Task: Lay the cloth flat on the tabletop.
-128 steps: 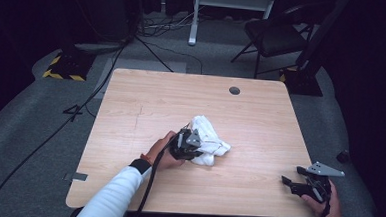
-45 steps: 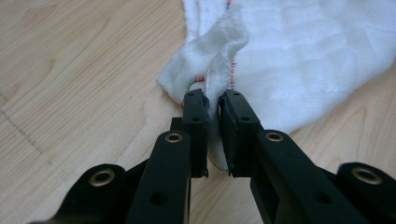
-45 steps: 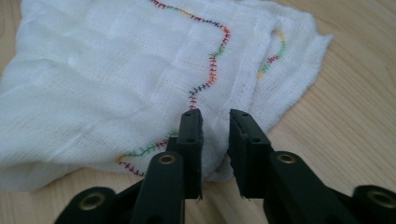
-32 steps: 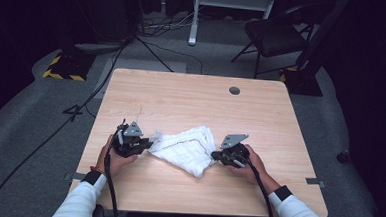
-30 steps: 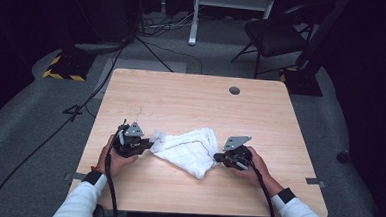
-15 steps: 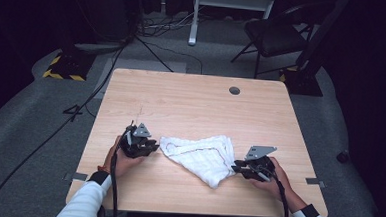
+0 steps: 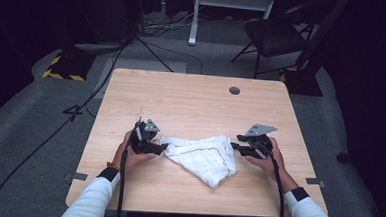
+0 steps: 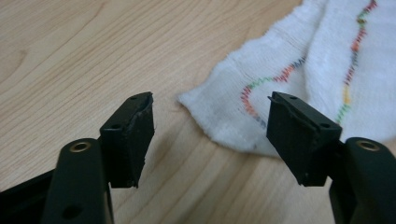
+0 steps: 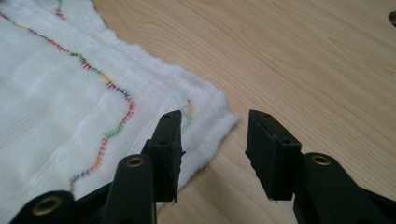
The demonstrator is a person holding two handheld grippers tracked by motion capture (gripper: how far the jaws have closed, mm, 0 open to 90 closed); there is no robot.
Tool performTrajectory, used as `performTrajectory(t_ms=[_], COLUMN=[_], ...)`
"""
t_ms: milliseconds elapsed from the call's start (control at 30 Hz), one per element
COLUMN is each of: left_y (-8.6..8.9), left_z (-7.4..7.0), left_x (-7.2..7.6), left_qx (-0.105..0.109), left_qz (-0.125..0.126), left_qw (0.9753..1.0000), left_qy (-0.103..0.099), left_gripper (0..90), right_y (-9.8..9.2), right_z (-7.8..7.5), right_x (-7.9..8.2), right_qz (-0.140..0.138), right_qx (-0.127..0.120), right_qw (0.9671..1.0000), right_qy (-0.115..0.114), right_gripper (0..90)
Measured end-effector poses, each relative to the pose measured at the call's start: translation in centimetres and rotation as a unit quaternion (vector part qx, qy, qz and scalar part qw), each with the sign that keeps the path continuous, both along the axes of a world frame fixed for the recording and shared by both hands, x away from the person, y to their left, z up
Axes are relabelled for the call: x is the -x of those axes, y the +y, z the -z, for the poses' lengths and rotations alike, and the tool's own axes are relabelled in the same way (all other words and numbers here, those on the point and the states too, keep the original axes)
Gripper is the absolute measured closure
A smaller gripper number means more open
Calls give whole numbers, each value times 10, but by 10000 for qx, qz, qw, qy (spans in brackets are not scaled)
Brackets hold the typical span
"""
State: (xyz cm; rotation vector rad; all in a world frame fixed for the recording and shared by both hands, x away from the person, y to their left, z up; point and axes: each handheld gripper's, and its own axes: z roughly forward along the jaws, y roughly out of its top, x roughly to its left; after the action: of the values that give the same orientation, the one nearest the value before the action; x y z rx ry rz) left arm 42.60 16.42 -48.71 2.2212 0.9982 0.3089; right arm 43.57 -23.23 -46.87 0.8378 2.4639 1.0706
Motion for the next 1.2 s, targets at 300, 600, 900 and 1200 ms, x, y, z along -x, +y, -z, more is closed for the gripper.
performTrajectory(t_ms=[300,600,900,1200], left_y=[-9,-6,-5,-8], left_z=[7,7,6,-3], left_x=[-8,-9,-9,-12], left_qx=[-81,-52,77,4], left_qz=[69,187,480,570], left_qw=[9999,9998,9988,9981], left_qy=[78,-24,11,-219], left_gripper=[297,363,704,855], right_y=[25,22,25,21], right_z=[18,23,21,4], right_x=[-24,-37,-31,-24], right_qz=[56,24,-224,-207], right_qx=[389,45,93,-49], right_qw=[9990,9980,9980,9997], right_qy=[208,626,582,135], right_gripper=[481,563,831,848])
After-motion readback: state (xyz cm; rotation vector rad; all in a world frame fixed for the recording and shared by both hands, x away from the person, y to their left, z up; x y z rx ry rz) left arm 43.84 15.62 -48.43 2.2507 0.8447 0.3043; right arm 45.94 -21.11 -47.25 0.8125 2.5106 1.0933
